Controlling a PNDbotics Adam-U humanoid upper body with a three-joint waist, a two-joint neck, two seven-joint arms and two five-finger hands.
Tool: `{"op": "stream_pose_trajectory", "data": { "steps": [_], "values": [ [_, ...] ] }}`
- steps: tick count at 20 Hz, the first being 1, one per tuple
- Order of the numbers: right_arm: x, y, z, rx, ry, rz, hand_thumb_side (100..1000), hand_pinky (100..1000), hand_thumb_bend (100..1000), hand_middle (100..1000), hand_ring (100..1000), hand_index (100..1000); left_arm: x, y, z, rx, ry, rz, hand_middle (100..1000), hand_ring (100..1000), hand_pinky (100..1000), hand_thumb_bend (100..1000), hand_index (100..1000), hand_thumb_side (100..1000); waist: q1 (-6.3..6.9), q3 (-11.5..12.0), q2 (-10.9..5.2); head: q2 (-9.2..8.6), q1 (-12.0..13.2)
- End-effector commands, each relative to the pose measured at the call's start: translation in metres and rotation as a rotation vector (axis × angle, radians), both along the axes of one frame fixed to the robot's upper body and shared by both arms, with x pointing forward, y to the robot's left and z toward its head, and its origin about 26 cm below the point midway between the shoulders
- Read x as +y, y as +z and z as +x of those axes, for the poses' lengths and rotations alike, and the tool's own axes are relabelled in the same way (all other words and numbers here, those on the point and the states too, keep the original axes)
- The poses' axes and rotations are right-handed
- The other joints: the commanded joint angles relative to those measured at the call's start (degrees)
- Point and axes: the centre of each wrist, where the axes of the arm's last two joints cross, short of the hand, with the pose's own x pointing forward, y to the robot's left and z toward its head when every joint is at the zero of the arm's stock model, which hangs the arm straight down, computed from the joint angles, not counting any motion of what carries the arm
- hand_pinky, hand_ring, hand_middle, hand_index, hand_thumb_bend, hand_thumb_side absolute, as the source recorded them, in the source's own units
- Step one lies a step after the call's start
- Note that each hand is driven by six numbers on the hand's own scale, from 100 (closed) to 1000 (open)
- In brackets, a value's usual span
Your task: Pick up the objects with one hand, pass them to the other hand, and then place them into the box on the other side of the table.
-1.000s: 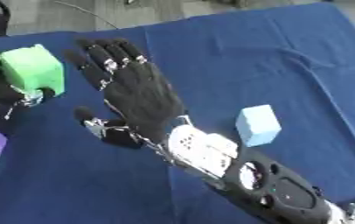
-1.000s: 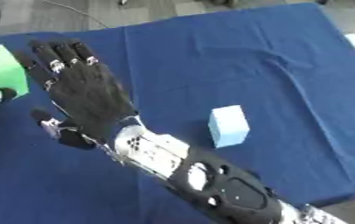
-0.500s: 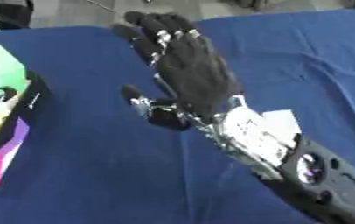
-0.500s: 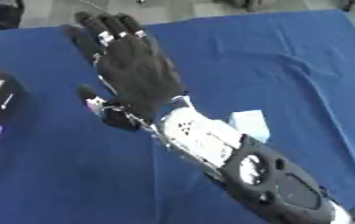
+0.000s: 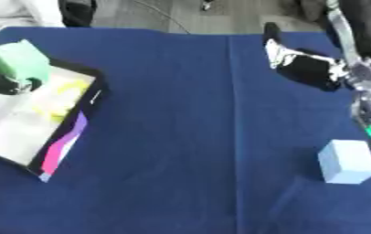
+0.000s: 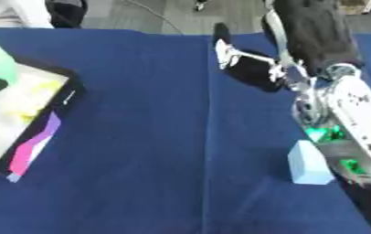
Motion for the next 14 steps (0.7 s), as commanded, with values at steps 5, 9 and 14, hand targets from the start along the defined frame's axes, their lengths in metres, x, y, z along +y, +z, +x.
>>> {"op": "stream_pose_trajectory", "data": {
  "steps": [5,9,14],
  "values": [
    [-0.039,0.038,0.001,0.306,0.022,0.022,568,827,135,849,810,894,0.023,-0.004,0.014,0.111,0.018,0.067,602,758,855,308,771,162,-0.06,-0.9,-1.28,0.02,-0.8],
    [-0.059,0.053,0.005,0.454,0.042,-0.016,572,834,159,853,818,898,0.036,-0.011,0.022,0.199,0.014,0.131,722,861,917,571,851,175,-0.06,-1.3,-1.29,0.21,-2.1],
    [-0.076,0.066,0.002,0.464,0.02,-0.055,559,838,175,852,820,899,0.053,-0.013,0.025,0.276,0.064,0.297,808,944,1000,832,925,302,0.17,-1.5,-1.41,0.32,-2.2]
  ]
}}
